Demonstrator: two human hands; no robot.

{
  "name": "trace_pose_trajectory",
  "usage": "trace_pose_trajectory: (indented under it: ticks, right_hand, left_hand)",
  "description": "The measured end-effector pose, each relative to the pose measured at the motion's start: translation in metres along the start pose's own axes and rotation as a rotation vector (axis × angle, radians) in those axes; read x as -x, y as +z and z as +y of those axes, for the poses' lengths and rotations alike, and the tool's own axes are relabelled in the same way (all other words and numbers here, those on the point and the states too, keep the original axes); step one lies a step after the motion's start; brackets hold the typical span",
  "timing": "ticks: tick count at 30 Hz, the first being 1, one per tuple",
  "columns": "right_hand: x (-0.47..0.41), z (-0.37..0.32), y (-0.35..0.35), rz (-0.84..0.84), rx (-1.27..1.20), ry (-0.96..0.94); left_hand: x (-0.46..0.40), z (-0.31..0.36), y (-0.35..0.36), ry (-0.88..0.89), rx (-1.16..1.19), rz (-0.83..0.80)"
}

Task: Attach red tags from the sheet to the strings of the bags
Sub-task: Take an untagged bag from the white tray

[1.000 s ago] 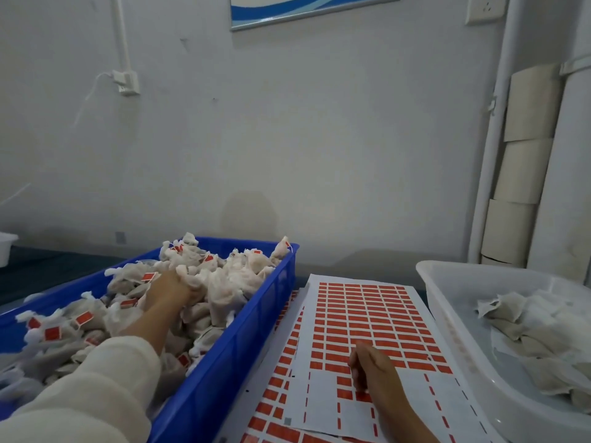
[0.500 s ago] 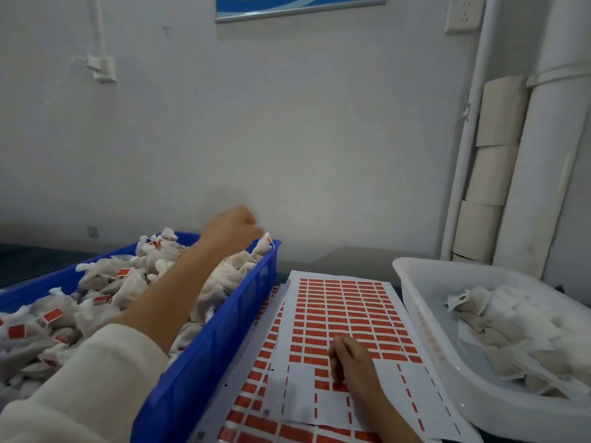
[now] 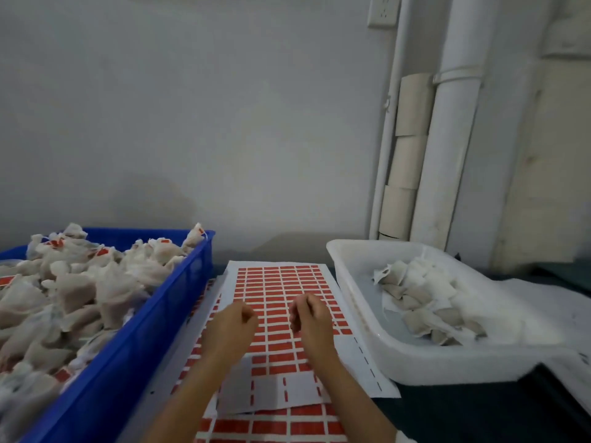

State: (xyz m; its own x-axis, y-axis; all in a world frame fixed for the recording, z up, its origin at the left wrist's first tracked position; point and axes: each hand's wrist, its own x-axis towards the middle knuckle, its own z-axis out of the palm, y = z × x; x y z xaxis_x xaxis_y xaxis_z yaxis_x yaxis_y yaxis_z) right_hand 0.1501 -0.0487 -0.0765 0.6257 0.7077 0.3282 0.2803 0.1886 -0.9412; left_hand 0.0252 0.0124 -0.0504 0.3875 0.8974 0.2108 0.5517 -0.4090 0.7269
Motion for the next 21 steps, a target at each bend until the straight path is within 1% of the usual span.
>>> trace_pose_trajectory:
  ticks: [2,4,7,9,11,15,16,18,21]
  right_hand:
    - [-0.002,-0.006,0.000,0.024,0.013,-0.006]
    - [-0.010,-0.007,-0.002,0.070,0.032,-0.004]
    - [-0.031,-0.020,-0.007,0.132,0.085,0.081]
    - [-0.052,-0.032,-0.014,0.136,0.130,0.155]
    - [-0.074,-0.047,-0.026,0.136,0.173,0.180]
    - [-0.117,-0.066,-0.062,0.156,0.151,0.246]
    - [-0.127,-0.065,-0.072,0.157,0.177,0.273]
    - [-0.142,-0.055,-0.092,0.164,0.289,0.313]
    - [-0.159,-0.032,-0.124,0.172,0.463,0.316]
  left_hand:
    - [-0.002,-0.017,0.013,-0.057,-0.038,-0.006]
    - [-0.006,-0.029,0.022,-0.082,-0.039,-0.053]
    - [-0.010,-0.037,0.030,-0.070,-0.027,-0.123]
    - [-0.012,-0.039,0.035,-0.051,-0.038,-0.102]
    - [-0.013,-0.041,0.040,-0.031,-0.066,-0.072]
    - [-0.014,-0.045,0.045,-0.020,-0.102,-0.035]
    - [-0.015,-0.046,0.046,-0.017,-0.108,-0.028]
    - [-0.016,-0.048,0.050,-0.008,-0.106,-0.013]
    - [-0.016,-0.052,0.054,0.005,-0.104,0.013]
